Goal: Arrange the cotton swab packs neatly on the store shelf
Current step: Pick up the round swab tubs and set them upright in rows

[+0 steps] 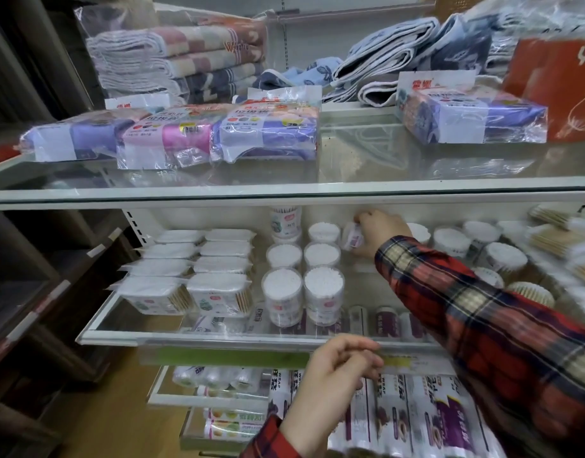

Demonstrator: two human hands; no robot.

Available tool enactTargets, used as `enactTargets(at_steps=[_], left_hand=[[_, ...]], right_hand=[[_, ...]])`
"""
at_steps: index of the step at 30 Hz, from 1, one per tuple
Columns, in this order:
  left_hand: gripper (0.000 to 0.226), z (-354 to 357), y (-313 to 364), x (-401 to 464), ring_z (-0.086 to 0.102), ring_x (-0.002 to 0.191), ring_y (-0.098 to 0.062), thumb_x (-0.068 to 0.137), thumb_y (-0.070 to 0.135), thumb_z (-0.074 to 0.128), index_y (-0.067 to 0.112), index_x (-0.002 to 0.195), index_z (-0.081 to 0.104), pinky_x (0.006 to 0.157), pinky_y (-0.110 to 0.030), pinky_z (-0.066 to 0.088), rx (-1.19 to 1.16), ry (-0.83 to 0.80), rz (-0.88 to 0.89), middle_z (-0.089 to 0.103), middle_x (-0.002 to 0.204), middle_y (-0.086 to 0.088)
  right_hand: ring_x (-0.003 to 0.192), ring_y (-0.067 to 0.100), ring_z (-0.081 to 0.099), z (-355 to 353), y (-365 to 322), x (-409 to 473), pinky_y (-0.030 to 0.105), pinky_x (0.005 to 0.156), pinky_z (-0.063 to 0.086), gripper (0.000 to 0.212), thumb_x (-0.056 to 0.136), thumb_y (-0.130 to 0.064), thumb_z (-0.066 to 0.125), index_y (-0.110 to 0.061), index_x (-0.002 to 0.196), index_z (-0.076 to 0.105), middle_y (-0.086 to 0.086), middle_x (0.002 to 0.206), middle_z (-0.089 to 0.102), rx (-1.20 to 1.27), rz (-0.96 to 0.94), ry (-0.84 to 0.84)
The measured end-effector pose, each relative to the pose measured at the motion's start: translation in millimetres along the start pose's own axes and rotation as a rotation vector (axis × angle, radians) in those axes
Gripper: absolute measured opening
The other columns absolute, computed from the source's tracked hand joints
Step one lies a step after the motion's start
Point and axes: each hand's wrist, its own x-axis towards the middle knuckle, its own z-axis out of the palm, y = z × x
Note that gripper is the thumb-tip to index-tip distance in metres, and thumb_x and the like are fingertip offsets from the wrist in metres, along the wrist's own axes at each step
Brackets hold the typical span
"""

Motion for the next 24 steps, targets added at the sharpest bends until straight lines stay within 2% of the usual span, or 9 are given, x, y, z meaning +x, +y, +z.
enactTargets(at_steps=[3, 8, 12, 14, 16, 18, 20, 22, 24], left_hand=[[0.017, -2, 3, 3, 0.066, 0.077, -0.006, 0.094, 0.008, 0.051, 0.013, 0.1, 0.066, 0.071, -0.019, 0.046, -0.017, 0.01, -0.001, 0.073, 0.086, 0.003], [0.019, -1, 12, 10, 0.066, 0.078, -0.005, 0.095, 0.009, 0.05, 0.013, 0.103, 0.067, 0.068, -0.016, 0.049, -0.033, 0.0, 0.032, 0.074, 0.089, 0.001], [0.018, -1, 19, 17, 0.067, 0.08, -0.007, 0.096, 0.011, 0.05, 0.011, 0.105, 0.066, 0.072, -0.02, 0.05, -0.028, -0.006, 0.077, 0.074, 0.089, 0.002], [0.018, -1, 21, 21, 0.067, 0.081, -0.009, 0.095, 0.01, 0.051, 0.011, 0.105, 0.066, 0.071, -0.02, 0.05, -0.03, 0.01, 0.103, 0.074, 0.091, -0.001], [0.017, -1, 24, 24, 0.068, 0.083, -0.011, 0.095, 0.009, 0.052, 0.012, 0.104, 0.065, 0.072, -0.022, 0.05, -0.032, 0.041, 0.141, 0.073, 0.094, -0.004], [0.017, -1, 28, 27, 0.068, 0.085, -0.011, 0.094, 0.009, 0.054, 0.016, 0.104, 0.065, 0.074, -0.022, 0.05, -0.028, 0.089, 0.197, 0.073, 0.097, -0.006], [0.018, 1, 33, 30, 0.067, 0.092, -0.011, 0.093, 0.011, 0.056, 0.02, 0.104, 0.065, 0.08, -0.023, 0.051, -0.026, 0.132, 0.263, 0.072, 0.102, -0.005], [0.019, 4, 38, 32, 0.066, 0.1, -0.01, 0.093, 0.017, 0.057, 0.027, 0.106, 0.065, 0.086, -0.025, 0.051, -0.039, 0.16, 0.309, 0.071, 0.107, 0.003], [0.019, 8, 43, 34, 0.065, 0.103, -0.005, 0.091, 0.028, 0.058, 0.031, 0.11, 0.064, 0.089, -0.025, 0.051, -0.096, 0.164, 0.322, 0.07, 0.11, 0.009]], right_hand=[[0.095, 0.028, 0.063, -17, 7, -10, 0.033, 0.083, 0.051, 0.043, 0.07, -0.041, 0.07, -0.02, 0.106, 0.062, 0.006, 0.105, 0.067, 0.192, 0.091, 0.08], [0.087, 0.024, 0.065, -40, 15, -27, 0.03, 0.076, 0.051, 0.037, 0.069, -0.056, 0.064, -0.021, 0.082, 0.067, -0.001, 0.087, 0.07, 0.362, 0.197, 0.183], [0.093, 0.015, 0.064, -58, 24, -48, 0.029, 0.084, 0.049, 0.035, 0.07, -0.059, 0.068, -0.025, 0.079, 0.066, -0.009, 0.09, 0.071, 0.551, 0.229, 0.251], [0.092, 0.016, 0.065, -69, 25, -66, 0.027, 0.08, 0.048, 0.035, 0.068, -0.057, 0.073, -0.025, 0.082, 0.068, -0.005, 0.089, 0.072, 0.63, 0.225, 0.361], [0.089, 0.017, 0.065, -76, 23, -84, 0.025, 0.072, 0.043, 0.042, 0.067, -0.058, 0.074, -0.019, 0.08, 0.071, 0.004, 0.087, 0.073, 0.614, 0.271, 0.387], [0.081, 0.019, 0.066, -77, 20, -98, 0.03, 0.069, 0.049, 0.059, 0.057, -0.071, 0.068, -0.015, 0.075, 0.07, 0.008, 0.082, 0.072, 0.587, 0.314, 0.404], [0.079, 0.017, 0.064, -77, 16, -114, 0.031, 0.071, 0.053, 0.058, 0.05, -0.071, 0.072, -0.022, 0.081, 0.063, 0.002, 0.086, 0.068, 0.685, 0.339, 0.412], [0.081, 0.007, 0.06, -73, 10, -134, 0.018, 0.071, 0.05, 0.057, 0.052, -0.057, 0.083, -0.03, 0.093, 0.053, -0.01, 0.092, 0.063, 0.834, 0.324, 0.393], [0.079, -0.001, 0.055, -69, -1, -154, 0.001, 0.066, 0.038, 0.061, 0.054, -0.051, 0.085, -0.033, 0.1, 0.049, -0.016, 0.092, 0.058, 0.834, 0.298, 0.404]])
